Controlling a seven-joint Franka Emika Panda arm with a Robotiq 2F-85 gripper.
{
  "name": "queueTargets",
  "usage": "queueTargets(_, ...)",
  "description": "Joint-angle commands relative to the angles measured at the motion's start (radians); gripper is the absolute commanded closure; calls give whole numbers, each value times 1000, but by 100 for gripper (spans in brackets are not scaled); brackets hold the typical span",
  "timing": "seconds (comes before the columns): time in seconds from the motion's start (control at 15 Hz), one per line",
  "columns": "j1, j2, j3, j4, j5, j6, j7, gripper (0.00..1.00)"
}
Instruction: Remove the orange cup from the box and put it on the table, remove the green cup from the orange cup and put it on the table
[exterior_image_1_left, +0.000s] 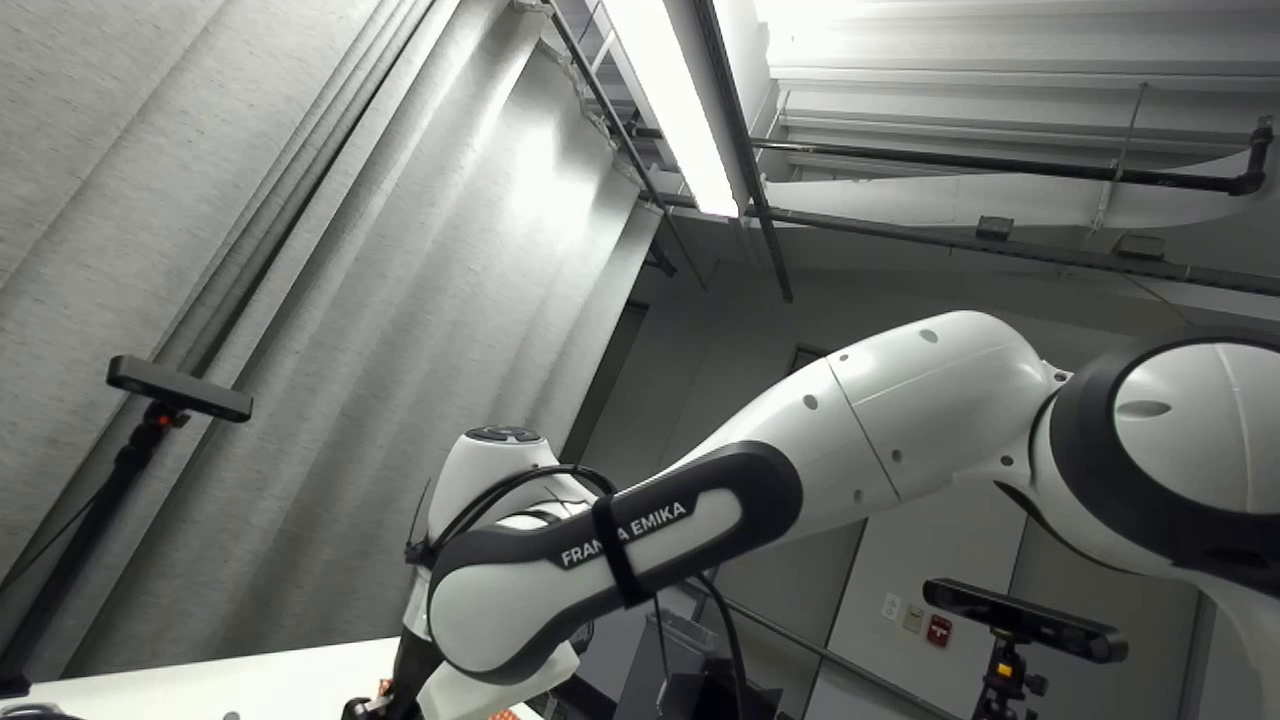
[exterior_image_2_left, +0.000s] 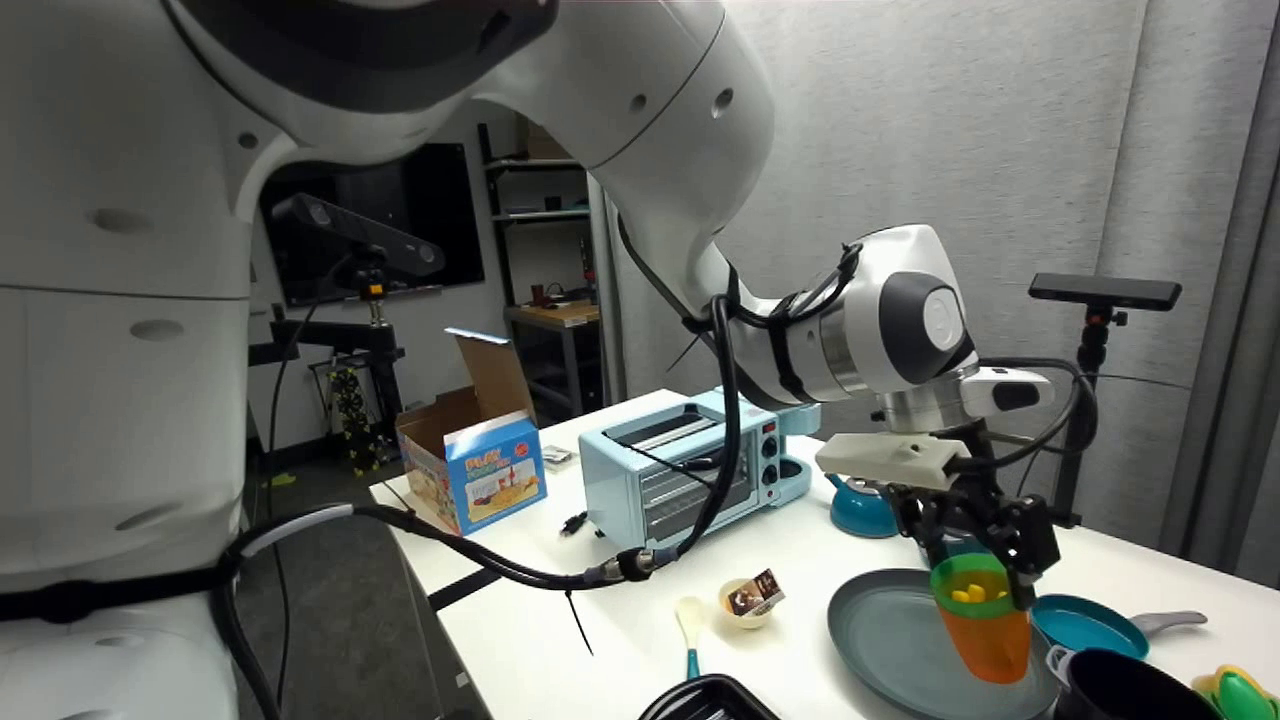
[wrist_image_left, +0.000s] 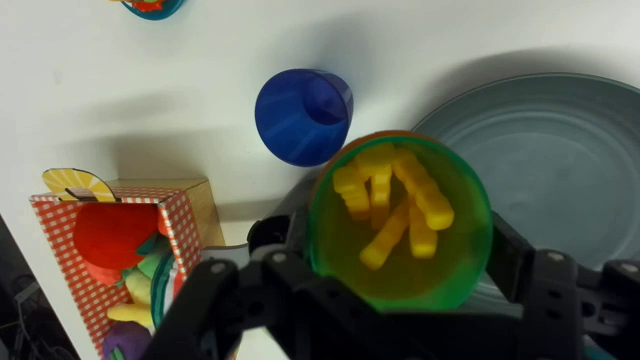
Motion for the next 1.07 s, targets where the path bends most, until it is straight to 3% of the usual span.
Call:
queueTargets(0.0, 8, 22, 24, 52, -22, -53, 13, 43)
queueTargets(1.0, 10, 92, 63, 19, 17, -40, -7, 43)
